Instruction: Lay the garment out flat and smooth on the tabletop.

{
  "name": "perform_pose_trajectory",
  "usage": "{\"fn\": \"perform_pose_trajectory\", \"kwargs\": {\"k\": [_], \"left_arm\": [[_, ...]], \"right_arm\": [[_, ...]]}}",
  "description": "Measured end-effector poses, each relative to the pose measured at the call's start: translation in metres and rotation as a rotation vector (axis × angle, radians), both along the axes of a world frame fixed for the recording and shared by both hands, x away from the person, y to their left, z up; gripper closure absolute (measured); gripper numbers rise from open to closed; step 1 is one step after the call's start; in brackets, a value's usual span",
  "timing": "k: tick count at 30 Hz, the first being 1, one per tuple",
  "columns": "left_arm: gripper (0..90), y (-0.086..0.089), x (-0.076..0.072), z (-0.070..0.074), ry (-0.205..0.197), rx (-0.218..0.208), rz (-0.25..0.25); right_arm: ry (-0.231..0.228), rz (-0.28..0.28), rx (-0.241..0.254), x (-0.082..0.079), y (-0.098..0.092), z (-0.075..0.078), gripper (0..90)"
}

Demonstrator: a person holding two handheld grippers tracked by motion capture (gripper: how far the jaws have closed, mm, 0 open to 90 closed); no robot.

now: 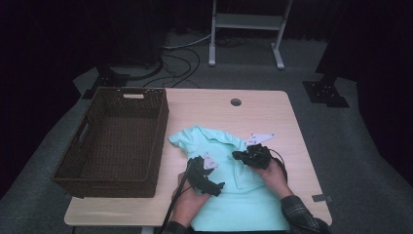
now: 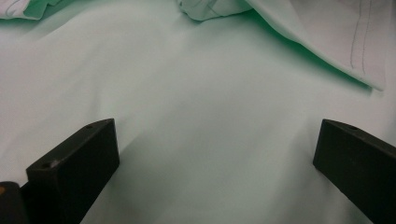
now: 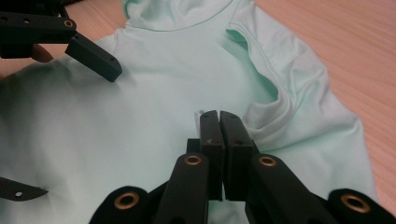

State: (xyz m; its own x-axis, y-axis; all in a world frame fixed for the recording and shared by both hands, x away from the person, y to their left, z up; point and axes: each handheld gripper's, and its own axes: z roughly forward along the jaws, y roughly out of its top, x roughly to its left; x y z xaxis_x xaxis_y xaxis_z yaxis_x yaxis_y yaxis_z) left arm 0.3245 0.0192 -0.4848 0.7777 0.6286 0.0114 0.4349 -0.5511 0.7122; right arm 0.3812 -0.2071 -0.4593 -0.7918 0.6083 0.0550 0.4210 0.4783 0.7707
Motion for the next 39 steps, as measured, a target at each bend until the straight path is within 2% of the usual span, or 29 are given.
{"fn": "perform_pose_trajectory", "kwargs": {"k": [17,29,39], "left_arm": [[0.0,0.000,0.000,0.000,-0.002,0.001,0.000],[0.0,0.000,0.000,0.000,-0.001,-0.001,0.000],[0.0,0.000,0.000,0.000,0.000,0.000,0.000]], "right_arm": [[-0.005,-0.006,0.029,0.017,-0.016,0.007,88.6],[-0.024,-0.044,0.040,0.024,-0.030,0.015,88.6],[-0.028,-0.105,0.038,0.035,-0.046,0.018,88.6]]}}
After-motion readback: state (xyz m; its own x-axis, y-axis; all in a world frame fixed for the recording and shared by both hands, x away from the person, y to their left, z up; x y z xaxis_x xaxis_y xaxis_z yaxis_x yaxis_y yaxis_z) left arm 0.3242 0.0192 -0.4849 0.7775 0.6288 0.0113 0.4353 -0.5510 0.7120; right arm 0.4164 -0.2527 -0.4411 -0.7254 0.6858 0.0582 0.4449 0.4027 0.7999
